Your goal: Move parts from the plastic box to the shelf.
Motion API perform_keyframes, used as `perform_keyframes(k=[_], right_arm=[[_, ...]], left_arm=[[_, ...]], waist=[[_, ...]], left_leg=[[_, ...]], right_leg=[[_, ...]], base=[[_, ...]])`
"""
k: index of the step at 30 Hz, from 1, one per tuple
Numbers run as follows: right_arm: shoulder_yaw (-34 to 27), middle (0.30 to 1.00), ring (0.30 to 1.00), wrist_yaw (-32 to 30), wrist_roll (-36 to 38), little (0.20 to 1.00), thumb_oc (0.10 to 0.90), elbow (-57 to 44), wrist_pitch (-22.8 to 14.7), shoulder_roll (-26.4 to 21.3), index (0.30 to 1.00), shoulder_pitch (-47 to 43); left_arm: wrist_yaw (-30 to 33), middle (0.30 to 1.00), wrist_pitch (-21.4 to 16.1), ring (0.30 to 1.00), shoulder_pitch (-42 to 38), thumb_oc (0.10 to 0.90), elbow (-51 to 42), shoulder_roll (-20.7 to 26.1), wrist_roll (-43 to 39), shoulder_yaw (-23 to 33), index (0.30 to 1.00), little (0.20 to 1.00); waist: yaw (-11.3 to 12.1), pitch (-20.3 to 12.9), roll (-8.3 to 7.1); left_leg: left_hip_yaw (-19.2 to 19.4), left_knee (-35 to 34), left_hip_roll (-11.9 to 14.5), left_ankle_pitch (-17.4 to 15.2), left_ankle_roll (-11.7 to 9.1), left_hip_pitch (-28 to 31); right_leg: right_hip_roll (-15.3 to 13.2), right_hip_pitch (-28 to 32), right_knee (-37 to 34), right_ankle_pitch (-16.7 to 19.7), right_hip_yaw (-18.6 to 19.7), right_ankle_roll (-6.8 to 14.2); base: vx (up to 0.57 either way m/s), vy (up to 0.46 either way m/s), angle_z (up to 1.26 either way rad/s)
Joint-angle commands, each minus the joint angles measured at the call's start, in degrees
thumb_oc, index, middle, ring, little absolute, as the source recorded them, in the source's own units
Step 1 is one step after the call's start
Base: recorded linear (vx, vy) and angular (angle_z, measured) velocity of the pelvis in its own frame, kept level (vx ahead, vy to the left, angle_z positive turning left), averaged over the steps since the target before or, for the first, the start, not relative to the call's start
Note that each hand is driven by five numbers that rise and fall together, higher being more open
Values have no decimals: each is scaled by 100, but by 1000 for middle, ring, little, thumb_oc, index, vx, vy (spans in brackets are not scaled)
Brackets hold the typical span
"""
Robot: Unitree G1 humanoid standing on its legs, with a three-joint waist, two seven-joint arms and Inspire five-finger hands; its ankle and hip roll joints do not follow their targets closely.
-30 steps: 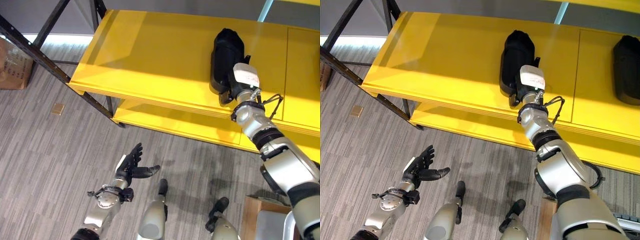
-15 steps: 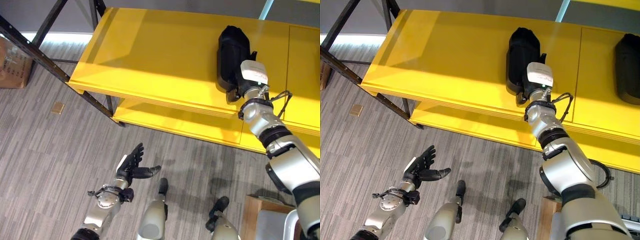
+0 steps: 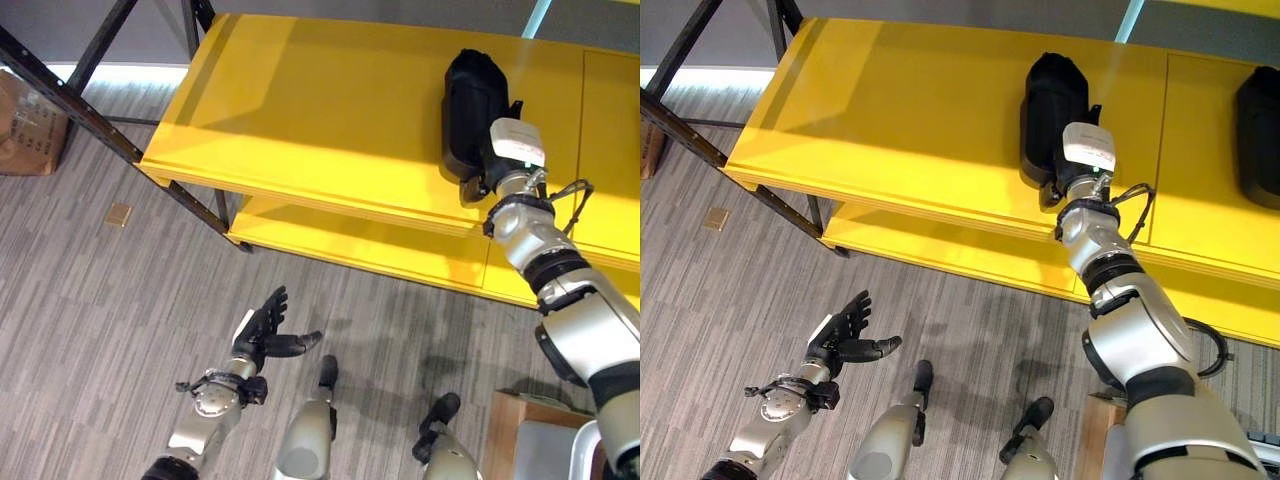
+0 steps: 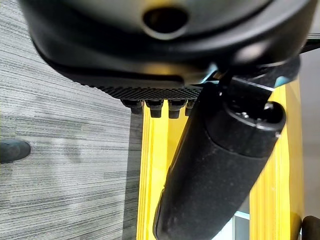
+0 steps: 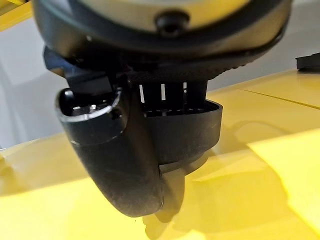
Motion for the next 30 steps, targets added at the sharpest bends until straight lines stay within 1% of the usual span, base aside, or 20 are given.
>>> perform_keyframes(k=[1,13,30], right_arm=[[151,300,300,-208,103,300,400,466,420,-678,300,-612],[-125,300,300,-333,512,300,400,544,439,-501,300,-633],[-280,300,300,-466,641,300,400,645,530,-439,300,-663]], left_arm=[[20,1000,-497,1000,-172,900,-548,378,-227,-114,1000,1000],[89,1000,-487,1000,-198,900,-505,384,-256,-129,1000,1000],[108,1000,-459,1000,-246,900,-528,402,-251,-185,1000,1000]], waist=[[119,-63,-71],[151,-40,-59],[187,-18,-22]], left_leg=[[-132,64,244,-58,-34,48],[-149,100,232,-61,-33,12],[-167,124,196,-66,-28,-40]], right_leg=[[-378,51,584,18,392,464],[-398,55,601,28,370,470],[-407,48,611,24,344,474]], base=[[0,0,0],[0,0,0],[-1,1,1]])
